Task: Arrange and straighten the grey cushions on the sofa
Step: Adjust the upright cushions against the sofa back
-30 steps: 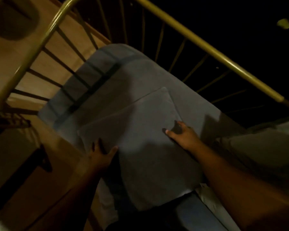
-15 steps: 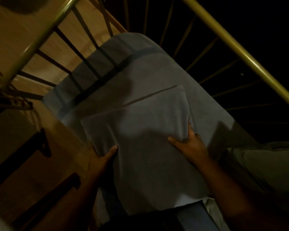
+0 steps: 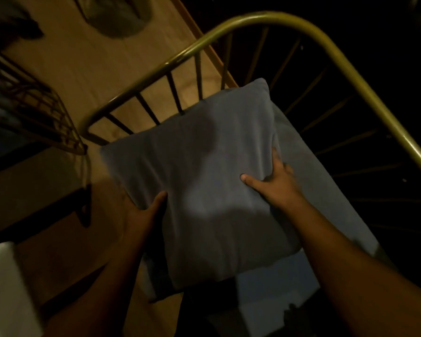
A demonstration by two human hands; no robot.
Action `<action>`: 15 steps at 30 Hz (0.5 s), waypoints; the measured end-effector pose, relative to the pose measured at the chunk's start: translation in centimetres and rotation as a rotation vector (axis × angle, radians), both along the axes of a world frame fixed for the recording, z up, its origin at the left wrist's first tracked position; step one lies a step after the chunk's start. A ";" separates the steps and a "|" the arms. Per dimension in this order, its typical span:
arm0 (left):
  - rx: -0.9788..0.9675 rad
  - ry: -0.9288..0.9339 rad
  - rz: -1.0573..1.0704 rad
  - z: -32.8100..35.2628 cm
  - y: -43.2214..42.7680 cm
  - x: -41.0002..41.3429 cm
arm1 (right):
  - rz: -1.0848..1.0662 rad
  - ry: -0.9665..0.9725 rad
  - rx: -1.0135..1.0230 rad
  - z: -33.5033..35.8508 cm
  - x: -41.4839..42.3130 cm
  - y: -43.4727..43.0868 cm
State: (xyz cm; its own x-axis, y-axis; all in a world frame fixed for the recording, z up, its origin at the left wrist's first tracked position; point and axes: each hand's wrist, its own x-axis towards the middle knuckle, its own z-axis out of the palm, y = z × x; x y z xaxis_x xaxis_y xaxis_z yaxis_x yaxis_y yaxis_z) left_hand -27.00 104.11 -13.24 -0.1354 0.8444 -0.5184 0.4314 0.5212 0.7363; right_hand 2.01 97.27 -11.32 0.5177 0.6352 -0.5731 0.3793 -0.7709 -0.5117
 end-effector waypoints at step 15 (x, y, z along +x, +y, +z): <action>0.033 0.077 -0.045 -4.5 6.5 -1.9 | 0.161 -0.013 0.072 -4.9 0.6 12.5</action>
